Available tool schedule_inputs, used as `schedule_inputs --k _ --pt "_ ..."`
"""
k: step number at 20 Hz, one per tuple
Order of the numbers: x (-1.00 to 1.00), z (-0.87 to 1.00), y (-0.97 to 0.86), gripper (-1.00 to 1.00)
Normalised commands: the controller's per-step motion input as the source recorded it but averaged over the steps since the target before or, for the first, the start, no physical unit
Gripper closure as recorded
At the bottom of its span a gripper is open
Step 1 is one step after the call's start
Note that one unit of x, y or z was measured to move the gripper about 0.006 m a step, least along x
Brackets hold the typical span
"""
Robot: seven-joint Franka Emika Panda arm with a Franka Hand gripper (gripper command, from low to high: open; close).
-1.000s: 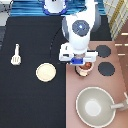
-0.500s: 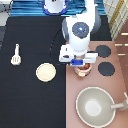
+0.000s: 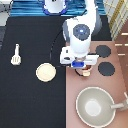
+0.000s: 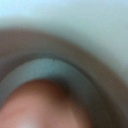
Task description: Take the lid off the pot, put the pot on the plate, and use the tool to push the pot to the front of the table.
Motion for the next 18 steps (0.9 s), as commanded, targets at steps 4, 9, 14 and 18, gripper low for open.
schedule_inputs --k 4,9,14,18 --pt "0.00 0.92 -0.39 1.00" --pt "-0.06 0.94 -0.95 1.00" --pt "-0.09 0.76 -1.00 1.00" --pt "-0.22 0.42 -0.93 1.00"
